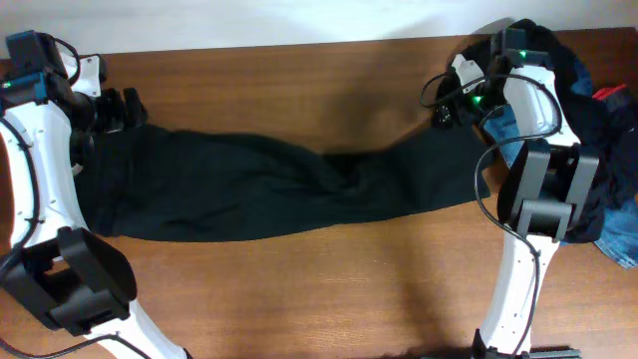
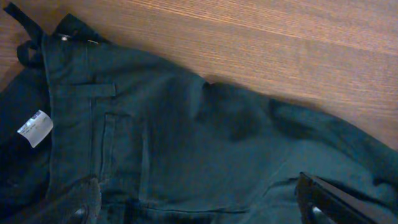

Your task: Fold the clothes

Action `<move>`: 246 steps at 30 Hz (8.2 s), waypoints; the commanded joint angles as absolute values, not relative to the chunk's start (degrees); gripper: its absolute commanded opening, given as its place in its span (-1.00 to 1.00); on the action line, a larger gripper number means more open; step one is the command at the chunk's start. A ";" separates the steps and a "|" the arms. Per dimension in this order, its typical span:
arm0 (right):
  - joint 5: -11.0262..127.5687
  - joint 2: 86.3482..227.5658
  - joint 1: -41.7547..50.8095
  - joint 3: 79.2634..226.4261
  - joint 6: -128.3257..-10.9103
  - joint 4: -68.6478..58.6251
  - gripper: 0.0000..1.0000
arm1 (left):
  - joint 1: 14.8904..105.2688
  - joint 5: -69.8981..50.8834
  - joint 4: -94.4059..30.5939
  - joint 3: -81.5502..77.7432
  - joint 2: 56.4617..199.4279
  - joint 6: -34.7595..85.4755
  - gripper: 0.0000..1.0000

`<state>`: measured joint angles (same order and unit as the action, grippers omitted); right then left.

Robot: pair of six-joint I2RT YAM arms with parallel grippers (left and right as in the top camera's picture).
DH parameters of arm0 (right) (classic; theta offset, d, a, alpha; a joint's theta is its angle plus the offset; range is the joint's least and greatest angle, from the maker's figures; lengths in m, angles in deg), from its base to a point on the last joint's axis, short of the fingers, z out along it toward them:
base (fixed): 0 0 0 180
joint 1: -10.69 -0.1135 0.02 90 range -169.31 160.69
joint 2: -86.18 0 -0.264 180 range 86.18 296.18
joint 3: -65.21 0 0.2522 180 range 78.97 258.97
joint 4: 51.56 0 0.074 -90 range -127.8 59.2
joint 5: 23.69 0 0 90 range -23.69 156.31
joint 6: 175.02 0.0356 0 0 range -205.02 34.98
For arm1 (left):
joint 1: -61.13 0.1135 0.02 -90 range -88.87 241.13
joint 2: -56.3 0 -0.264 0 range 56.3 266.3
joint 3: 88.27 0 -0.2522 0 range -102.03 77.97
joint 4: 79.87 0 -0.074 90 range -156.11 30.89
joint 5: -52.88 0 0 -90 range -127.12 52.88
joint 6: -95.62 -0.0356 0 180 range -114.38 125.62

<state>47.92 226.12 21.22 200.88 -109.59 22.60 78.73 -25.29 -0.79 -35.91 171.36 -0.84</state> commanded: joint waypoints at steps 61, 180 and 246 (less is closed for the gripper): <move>-0.80 222.12 33.91 241.64 -179.51 59.52 -0.92 | 78.93 -24.44 -3.18 -36.72 170.05 -1.76 0.99; 68.42 234.60 6.64 219.69 -29.27 46.23 -0.92 | 78.91 -24.39 -5.19 -36.70 170.07 -1.54 0.99; 65.01 201.29 14.13 183.70 -60.39 52.35 0.29 | 78.93 -25.03 -3.96 -36.70 170.07 -2.02 0.99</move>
<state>64.31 202.43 10.90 184.24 -62.34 52.46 78.73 -25.11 -4.01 -35.91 171.36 -0.84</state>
